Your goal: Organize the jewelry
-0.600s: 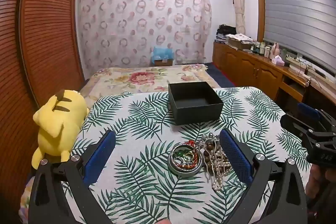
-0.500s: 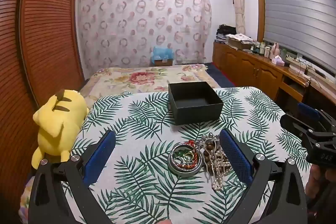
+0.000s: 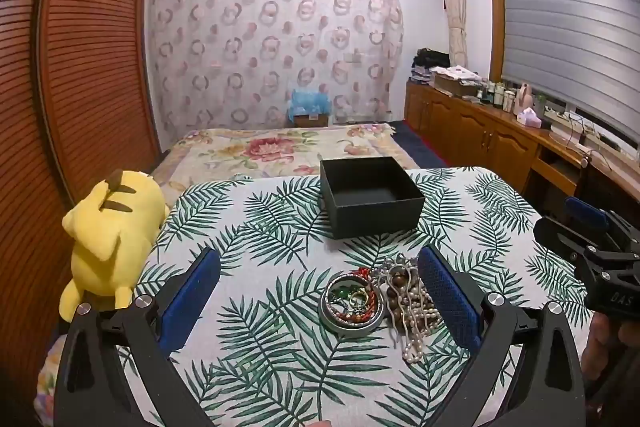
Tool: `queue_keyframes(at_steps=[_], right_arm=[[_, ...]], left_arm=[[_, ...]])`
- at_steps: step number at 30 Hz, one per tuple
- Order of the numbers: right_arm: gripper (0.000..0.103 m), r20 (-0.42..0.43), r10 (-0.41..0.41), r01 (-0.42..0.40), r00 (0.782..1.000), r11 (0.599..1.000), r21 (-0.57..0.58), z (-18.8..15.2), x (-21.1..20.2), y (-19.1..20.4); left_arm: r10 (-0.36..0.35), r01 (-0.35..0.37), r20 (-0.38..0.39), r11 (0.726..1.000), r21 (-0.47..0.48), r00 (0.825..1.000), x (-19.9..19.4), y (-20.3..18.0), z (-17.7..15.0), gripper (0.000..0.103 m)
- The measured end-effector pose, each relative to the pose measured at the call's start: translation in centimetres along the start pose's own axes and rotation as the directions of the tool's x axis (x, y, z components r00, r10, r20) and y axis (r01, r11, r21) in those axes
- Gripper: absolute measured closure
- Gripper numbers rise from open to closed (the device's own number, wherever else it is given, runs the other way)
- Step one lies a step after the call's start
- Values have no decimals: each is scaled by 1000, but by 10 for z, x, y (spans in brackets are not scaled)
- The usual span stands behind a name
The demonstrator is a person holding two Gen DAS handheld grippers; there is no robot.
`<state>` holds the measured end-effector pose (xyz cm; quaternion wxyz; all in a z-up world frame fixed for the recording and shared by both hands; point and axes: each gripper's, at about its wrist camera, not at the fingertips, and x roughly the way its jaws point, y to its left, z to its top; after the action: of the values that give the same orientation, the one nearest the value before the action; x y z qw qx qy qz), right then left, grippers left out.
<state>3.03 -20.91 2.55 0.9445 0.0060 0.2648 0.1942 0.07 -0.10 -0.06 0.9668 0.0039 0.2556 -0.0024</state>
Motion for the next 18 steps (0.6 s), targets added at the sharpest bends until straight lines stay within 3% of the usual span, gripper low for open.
queue_keyframes(at_steps=[18], right_arm=[[2, 3, 0, 0, 1000, 1000, 2, 1, -1, 0]], left_arm=[[1, -1, 5, 1000, -4, 1000, -1, 1, 0, 7]])
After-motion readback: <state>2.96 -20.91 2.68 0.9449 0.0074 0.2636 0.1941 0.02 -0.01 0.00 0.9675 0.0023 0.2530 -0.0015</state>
